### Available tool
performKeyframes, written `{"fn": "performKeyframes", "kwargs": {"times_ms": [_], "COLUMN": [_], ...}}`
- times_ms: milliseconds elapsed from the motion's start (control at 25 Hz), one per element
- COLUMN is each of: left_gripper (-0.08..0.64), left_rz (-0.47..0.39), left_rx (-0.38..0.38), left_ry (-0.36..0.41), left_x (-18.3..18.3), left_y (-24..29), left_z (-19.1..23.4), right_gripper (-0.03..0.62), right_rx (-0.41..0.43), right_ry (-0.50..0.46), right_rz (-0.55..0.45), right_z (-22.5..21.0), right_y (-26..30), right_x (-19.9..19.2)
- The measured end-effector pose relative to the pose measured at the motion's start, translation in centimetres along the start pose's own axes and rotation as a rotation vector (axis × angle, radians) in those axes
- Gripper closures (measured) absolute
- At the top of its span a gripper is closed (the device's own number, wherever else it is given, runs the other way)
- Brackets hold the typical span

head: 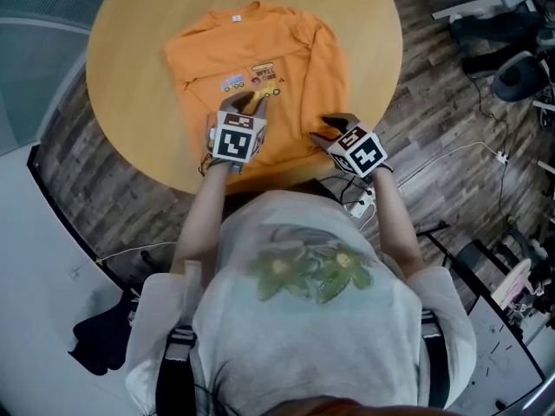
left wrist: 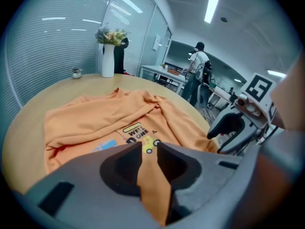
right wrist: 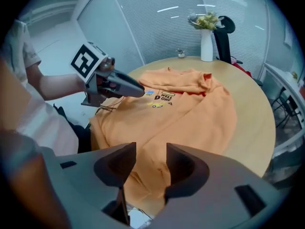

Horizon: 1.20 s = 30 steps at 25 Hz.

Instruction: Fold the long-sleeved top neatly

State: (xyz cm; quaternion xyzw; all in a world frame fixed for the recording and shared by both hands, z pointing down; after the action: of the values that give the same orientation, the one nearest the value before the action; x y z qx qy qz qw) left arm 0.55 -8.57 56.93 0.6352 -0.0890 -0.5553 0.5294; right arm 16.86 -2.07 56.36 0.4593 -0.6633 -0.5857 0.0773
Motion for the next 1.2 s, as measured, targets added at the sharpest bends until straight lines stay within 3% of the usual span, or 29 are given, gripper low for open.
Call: {"fn": "performKeyframes", "kwargs": {"times_ms": [360,400,480,560,720,960,1080,1200], "left_gripper": [0.479,0.479,0.479,0.479,0.479,0.479,0.479,0.479], "left_rz": [0.004,0.005,0.006,0.003,-0.008,-0.021,-0.031,-0.032], "left_rx": [-0.079,-0.086,-0.097,-0.102,-0.104,-0.114,-0.110,-0.099], "left_ry": [0.095,0.105,0.124,0.138,0.151,0.181,0.189,0.188], "left_x": [-0.5,-0.5,-0.7,-0.7,-0.2,0.8,1.4,1.8], "left_y": [-0.7,-0.8,-1.0,-1.1,-1.6,-1.5,-1.6,-1.6], "left_z": [-4.8,-5.3,-6.0,-6.4,-6.8,-7.6,-7.7,-7.4], "right_gripper": [0.402,0.405,0.512,0.548,0.554,0.554,0.554,0.554], "right_rx": [-0.127,-0.153,-0.198,-0.212,-0.205,-0.272,-0.280,-0.305], "right_ry": [-0.252,-0.260,-0.238,-0.160,0.104,0.449,0.563,0.614], "right_rz": [0.192,0.194,0.177,0.131,-0.068,-0.452,-0.662,-0.825], "right_z": [3.0,2.9,2.5,2.1,0.2,-6.7,-9.7,-12.4], "right_y": [2.5,2.7,2.7,2.1,-1.1,-8.7,-13.5,-18.0], "right_x": [-4.5,-4.7,-4.8,-4.3,-2.0,2.4,4.7,6.9]}}
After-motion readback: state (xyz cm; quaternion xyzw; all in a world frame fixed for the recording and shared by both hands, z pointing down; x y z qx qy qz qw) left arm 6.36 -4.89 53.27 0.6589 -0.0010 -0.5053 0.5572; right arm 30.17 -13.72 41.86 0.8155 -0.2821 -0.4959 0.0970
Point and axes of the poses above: the fingertips, and each gripper's own axes: y forward along the fingers, z to its left, x out of its top, the point moved 4 cm from there along -y, backward along the fingers, and after that the axes turned 4 degrees about y, right-handed, at the moved point
